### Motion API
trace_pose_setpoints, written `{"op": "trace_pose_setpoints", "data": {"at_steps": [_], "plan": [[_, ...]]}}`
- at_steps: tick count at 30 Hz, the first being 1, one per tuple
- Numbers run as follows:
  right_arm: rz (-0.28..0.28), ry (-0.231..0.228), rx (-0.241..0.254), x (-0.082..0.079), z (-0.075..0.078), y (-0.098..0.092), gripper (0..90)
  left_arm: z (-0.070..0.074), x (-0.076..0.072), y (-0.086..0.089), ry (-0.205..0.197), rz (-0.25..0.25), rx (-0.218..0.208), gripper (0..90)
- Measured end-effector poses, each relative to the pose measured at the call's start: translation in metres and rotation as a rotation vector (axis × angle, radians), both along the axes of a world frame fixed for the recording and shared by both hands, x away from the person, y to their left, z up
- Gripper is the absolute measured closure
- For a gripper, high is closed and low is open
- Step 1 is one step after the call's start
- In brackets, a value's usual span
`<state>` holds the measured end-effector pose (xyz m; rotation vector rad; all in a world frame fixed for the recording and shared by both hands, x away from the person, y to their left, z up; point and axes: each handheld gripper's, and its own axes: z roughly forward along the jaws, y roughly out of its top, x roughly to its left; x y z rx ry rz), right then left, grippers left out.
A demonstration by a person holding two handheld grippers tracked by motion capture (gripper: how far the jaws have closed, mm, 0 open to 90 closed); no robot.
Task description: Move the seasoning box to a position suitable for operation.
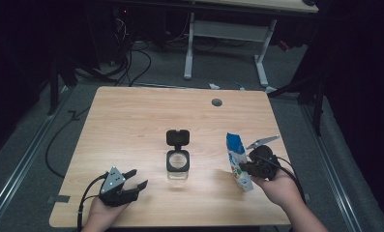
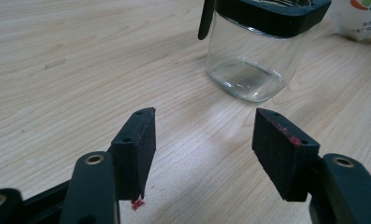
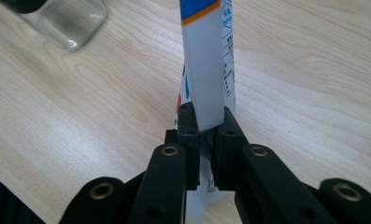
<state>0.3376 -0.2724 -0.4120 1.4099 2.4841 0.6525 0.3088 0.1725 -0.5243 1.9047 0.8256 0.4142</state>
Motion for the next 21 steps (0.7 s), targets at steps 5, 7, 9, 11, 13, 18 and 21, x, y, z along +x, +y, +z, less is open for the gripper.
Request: {"op": "trace_pose_setpoints", "data": {"at_steps": [5,7,9,11,13,18,21], "plan": [[-0.003,0.046,-0.015,0.005,0.002,0.001,83.9,-0.002,0.000,-0.001,0.017,-0.004,-0.005,40.1],[-0.001,0.069,-0.026,0.009,0.004,0.001,84.0,-0.002,-0.001,-0.002,0.014,-0.007,-0.005,40.2],[-0.003,0.095,-0.046,0.012,0.004,0.002,84.1,-0.001,-0.001,-0.002,0.012,-0.009,-0.008,40.1],[0.003,0.121,-0.065,0.016,0.005,0.004,84.1,-0.001,-0.001,-0.001,0.013,-0.012,-0.013,40.2],[-0.001,0.137,-0.083,0.018,0.005,0.004,84.1,-0.001,0.000,0.000,0.013,-0.013,-0.018,40.2],[-0.005,0.168,-0.098,0.021,0.008,0.007,84.2,-0.001,0.001,0.001,0.016,-0.018,-0.027,40.2],[-0.005,0.192,-0.101,0.023,0.009,0.007,84.3,0.000,0.000,0.002,0.018,-0.024,-0.034,40.3]]}}
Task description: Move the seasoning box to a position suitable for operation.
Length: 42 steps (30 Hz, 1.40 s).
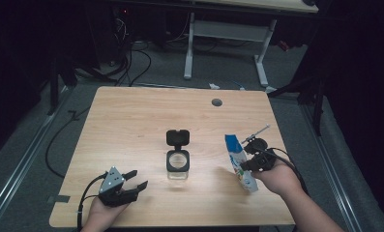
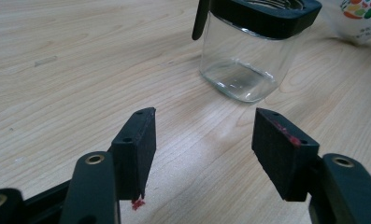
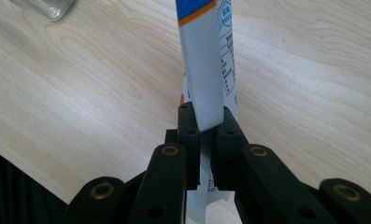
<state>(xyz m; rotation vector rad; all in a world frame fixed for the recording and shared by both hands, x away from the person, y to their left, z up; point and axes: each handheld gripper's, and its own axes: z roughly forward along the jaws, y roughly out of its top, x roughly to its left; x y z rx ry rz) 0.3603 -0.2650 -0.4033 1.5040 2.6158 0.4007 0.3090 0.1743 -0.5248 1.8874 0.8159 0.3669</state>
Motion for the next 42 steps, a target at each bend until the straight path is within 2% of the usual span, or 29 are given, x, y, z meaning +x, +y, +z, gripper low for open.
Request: {"op": "trace_pose_setpoints", "data": {"at_steps": [16,24,28,34,40,42], "plan": [[0.011,0.122,-0.001,0.005,0.002,0.002,84.6,-0.001,-0.002,-0.004,-0.001,-0.020,-0.001,40.4],[0.027,0.136,-0.001,0.004,0.005,0.006,84.8,0.001,-0.008,-0.010,-0.027,-0.045,0.007,40.1],[0.040,0.127,0.006,0.001,0.009,0.008,84.8,0.001,-0.010,-0.014,-0.034,-0.060,0.006,39.1],[0.054,0.127,0.031,-0.005,0.017,0.017,84.8,0.002,-0.017,-0.028,-0.048,-0.104,-0.021,34.1],[0.088,0.125,0.050,-0.009,0.025,0.033,84.8,0.003,-0.026,-0.054,-0.072,-0.178,-0.036,27.5],[0.082,0.131,0.056,-0.011,0.028,0.039,84.8,0.004,-0.029,-0.064,-0.070,-0.202,-0.042,26.0]]}}
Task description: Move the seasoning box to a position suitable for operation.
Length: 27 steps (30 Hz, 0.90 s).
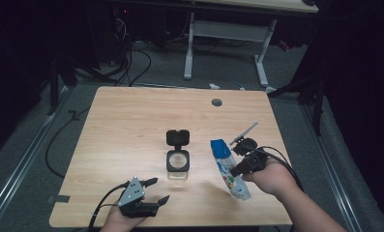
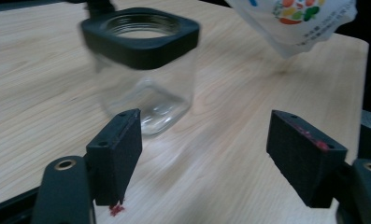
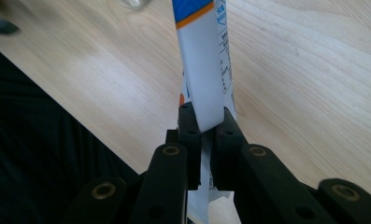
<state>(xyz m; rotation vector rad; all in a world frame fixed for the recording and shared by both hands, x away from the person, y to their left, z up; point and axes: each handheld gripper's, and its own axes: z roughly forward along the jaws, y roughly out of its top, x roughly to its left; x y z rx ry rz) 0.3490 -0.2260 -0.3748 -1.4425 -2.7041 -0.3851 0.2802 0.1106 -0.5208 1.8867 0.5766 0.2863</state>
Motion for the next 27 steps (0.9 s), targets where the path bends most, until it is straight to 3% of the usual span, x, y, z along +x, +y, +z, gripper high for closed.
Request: {"op": "trace_pose_setpoints", "data": {"at_steps": [5,14,27], "plan": [[0.026,0.003,0.022,-0.002,0.006,0.010,84.8,0.000,-0.002,-0.025,-0.009,-0.051,0.011,22.6],[0.054,0.028,0.019,-0.004,0.008,0.020,84.8,0.003,0.001,-0.066,-0.041,-0.078,-0.016,18.8],[0.070,0.010,0.003,-0.006,0.014,0.026,84.8,0.003,0.003,-0.091,-0.048,-0.103,-0.036,15.3]]}}
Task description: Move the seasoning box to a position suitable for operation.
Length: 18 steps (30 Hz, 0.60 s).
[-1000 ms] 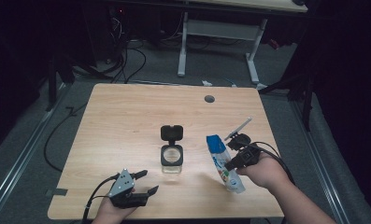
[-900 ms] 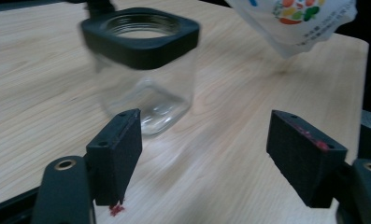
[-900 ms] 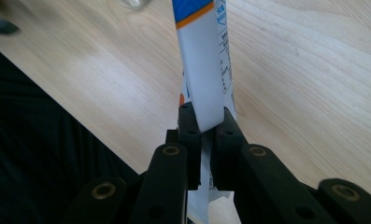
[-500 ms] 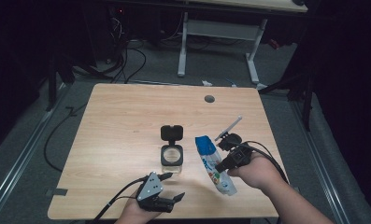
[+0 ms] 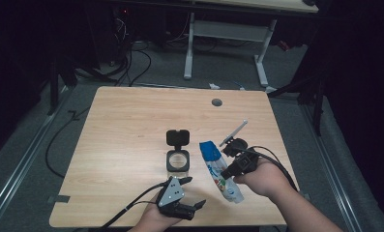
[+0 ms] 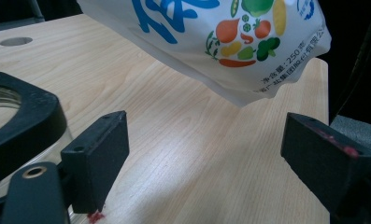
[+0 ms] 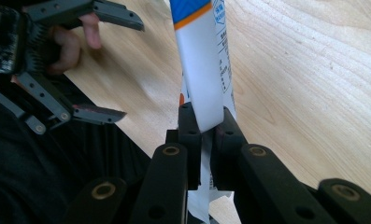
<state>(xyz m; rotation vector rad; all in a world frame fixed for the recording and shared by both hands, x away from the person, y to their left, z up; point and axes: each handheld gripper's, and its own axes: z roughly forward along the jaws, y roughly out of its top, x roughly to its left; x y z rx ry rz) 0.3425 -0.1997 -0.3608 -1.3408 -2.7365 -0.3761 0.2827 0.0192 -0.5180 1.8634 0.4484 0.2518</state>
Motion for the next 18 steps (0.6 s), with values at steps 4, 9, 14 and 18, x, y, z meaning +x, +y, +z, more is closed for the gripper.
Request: {"op": "trace_pose_setpoints", "data": {"at_steps": [4,9,14,18], "plan": [[-0.012,-0.006,-0.002,0.000,0.005,0.003,84.7,-0.002,0.000,-0.005,0.001,-0.005,-0.004,14.8],[-0.006,-0.005,0.011,0.002,0.005,0.009,84.7,-0.003,0.000,-0.016,0.006,-0.016,0.004,14.5],[-0.001,0.009,0.024,0.003,0.005,0.020,84.7,-0.009,0.004,-0.029,0.022,-0.018,0.028,14.4],[0.012,0.002,0.044,0.004,0.008,0.027,84.7,-0.009,0.003,-0.034,0.016,-0.022,0.029,14.4]]}}
